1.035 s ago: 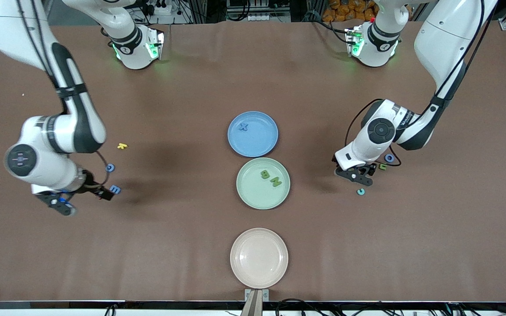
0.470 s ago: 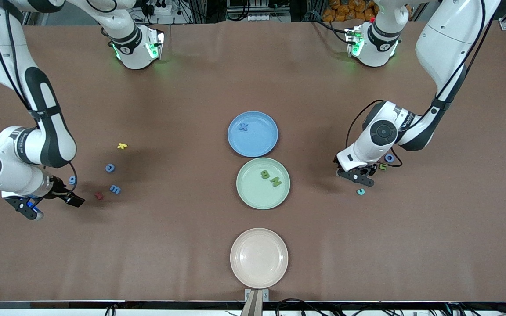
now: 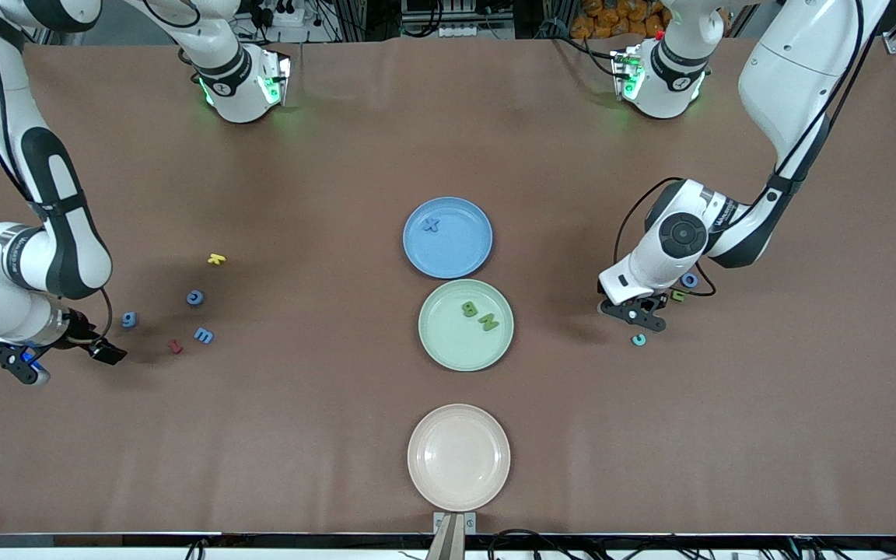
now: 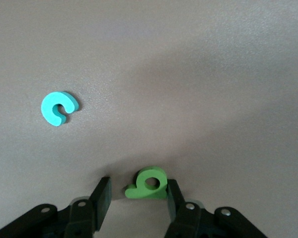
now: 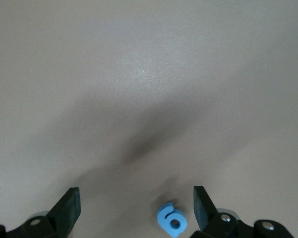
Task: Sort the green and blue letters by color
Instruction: 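Grasp the green 9 with the left gripper while the right reaches blue 6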
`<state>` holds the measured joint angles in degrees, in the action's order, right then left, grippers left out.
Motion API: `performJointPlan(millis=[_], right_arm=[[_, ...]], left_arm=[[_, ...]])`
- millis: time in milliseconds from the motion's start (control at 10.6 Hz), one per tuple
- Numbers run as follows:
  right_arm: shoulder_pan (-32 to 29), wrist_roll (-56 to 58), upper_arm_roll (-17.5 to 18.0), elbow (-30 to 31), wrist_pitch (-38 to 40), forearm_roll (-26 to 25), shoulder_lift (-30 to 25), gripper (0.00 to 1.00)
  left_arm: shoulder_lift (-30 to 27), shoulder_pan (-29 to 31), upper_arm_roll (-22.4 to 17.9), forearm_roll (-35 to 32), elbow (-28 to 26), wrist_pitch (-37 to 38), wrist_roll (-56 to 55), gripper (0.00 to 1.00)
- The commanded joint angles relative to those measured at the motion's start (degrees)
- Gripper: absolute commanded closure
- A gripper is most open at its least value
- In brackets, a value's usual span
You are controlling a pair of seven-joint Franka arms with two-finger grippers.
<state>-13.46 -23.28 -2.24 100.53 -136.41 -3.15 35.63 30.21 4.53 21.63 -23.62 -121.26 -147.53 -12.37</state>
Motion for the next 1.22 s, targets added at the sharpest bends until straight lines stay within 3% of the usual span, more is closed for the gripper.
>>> performJointPlan(millis=[0, 376, 753, 1129], right_arm=[[-3.13, 13.56, 1.19, 4.49, 0.44, -0.89, -4.06, 0.00], [-2.97, 25.36, 1.36, 9.15, 1.32, -0.80, -6.35, 0.00], [-3.23, 32.83, 1.63, 11.18, 1.94, -0.80, -6.97, 0.00], [-3.41, 36.64, 1.54, 11.27, 1.24, -0.80, -6.45, 0.00]], left_arm=[[0.81, 1.18, 0.43, -1.60, -0.03, -0.92, 0.85, 0.66], [-0.50, 1.18, 0.86, -0.73, 1.37, -0.66, 0.68, 0.88], [-0.95, 0.31, 7.09, 1.73, 7.33, -0.30, -0.11, 0.91], [3.26, -8.11, 7.20, 9.20, 16.73, -0.30, -3.69, 0.96]])
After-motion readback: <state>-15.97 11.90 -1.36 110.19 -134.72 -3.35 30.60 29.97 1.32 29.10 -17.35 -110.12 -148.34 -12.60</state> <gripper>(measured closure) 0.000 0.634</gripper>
